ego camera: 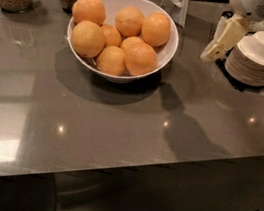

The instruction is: Pick orange from white bowl

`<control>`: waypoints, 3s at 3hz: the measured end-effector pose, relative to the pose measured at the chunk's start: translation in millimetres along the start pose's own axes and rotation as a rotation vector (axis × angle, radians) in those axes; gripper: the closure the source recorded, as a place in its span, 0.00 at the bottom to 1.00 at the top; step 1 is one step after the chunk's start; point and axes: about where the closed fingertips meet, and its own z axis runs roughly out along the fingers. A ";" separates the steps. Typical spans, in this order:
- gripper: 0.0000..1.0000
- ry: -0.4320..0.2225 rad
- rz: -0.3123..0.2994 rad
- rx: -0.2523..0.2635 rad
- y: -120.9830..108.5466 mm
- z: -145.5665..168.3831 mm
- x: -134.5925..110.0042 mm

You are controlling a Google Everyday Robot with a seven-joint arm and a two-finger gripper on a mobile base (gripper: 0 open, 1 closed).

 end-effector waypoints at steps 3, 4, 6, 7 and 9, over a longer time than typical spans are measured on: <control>0.19 -0.022 -0.254 -0.009 -57.3 63.4 -2.0; 0.38 -0.031 -0.295 -0.019 -65.3 77.0 -5.5; 0.36 -0.077 -0.322 -0.065 -62.8 100.2 -16.8; 0.40 -0.104 -0.329 -0.089 -59.5 110.7 -22.7; 0.35 -0.144 -0.331 -0.135 -51.1 130.8 -29.0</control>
Offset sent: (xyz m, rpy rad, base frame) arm 0.0932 0.0241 -0.0077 -0.1310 -0.1357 0.2298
